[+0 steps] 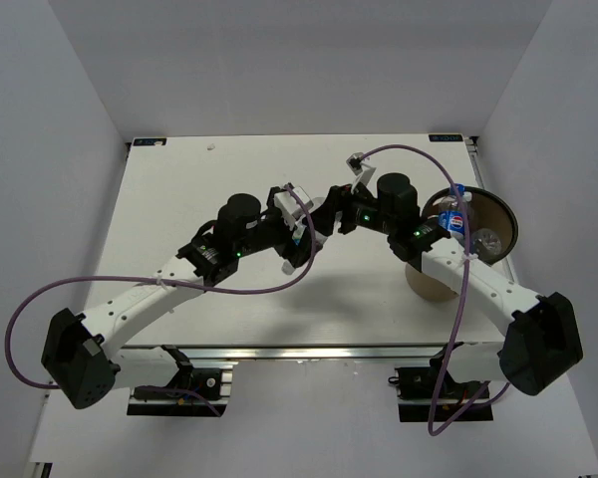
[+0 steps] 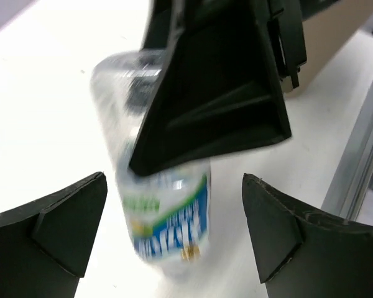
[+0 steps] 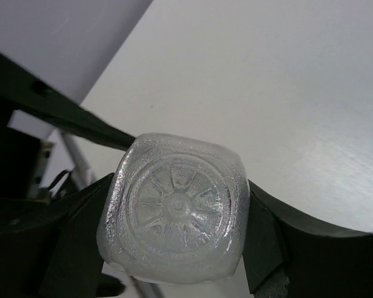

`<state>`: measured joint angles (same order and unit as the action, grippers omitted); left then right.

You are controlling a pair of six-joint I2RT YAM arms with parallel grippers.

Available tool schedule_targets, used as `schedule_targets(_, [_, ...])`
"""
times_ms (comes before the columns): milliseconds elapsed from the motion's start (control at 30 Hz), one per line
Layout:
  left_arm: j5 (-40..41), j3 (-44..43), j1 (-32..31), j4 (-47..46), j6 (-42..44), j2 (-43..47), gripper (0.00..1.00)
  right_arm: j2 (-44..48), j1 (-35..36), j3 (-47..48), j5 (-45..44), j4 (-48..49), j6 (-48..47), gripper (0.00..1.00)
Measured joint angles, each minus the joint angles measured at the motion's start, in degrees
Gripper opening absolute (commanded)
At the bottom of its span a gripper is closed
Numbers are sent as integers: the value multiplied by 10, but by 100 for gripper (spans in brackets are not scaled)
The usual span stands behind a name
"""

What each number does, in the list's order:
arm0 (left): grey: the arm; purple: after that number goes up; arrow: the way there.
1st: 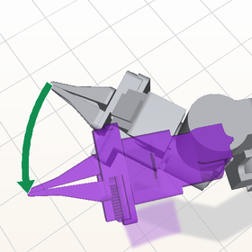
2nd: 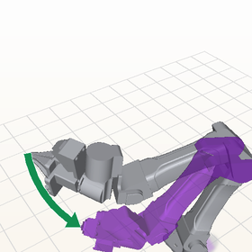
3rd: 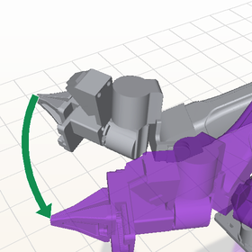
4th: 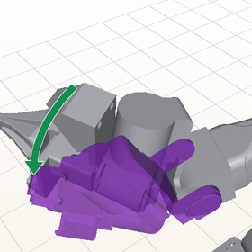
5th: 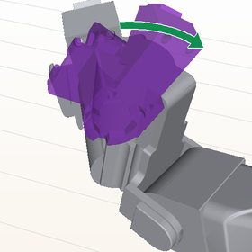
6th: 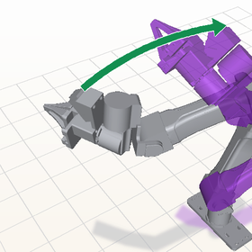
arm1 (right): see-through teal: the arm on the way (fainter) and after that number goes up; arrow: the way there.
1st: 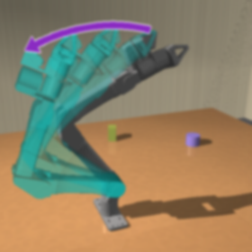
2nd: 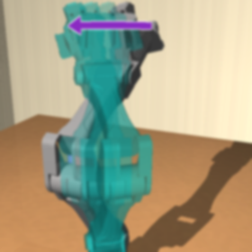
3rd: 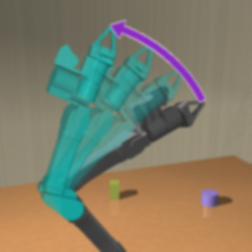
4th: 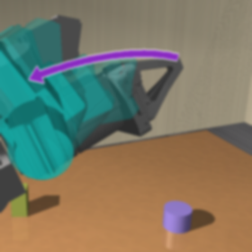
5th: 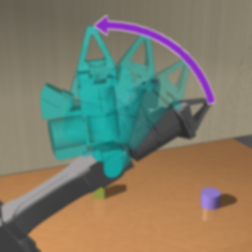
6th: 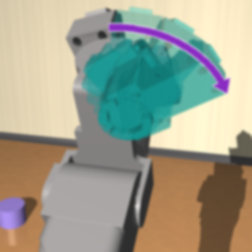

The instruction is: Put the plastic bottles in the bin

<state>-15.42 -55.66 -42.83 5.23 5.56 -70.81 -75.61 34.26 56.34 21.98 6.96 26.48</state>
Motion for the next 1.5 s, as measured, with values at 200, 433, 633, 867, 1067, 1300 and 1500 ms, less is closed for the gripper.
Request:
schedule_targets(200, [78,1,0,-23,-40,37,98,69,-16,38,-166,-71,-90,1])
schedule_targets(433, [224,-34,4,-14,-110,-5,98,144,-63,208,-408,-117,-238,0])
schedule_targets(633, [255,-116,54,19,-184,-107,98,233,-62,238,-623,-94,-363,0])
schedule_targets(867, [233,-145,131,51,-238,-198,98,244,-62,241,-807,-163,-402,0])
schedule_targets(1067, [214,-155,155,74,-257,-233,98,221,-62,257,-846,-296,-339,0])
schedule_targets(1300, [205,-153,158,76,-266,-235,98,189,-95,256,-841,-368,-275,0])
schedule_targets(1500, [205,-136,164,76,-271,-230,98,144,-198,206,-762,-376,-225,0])
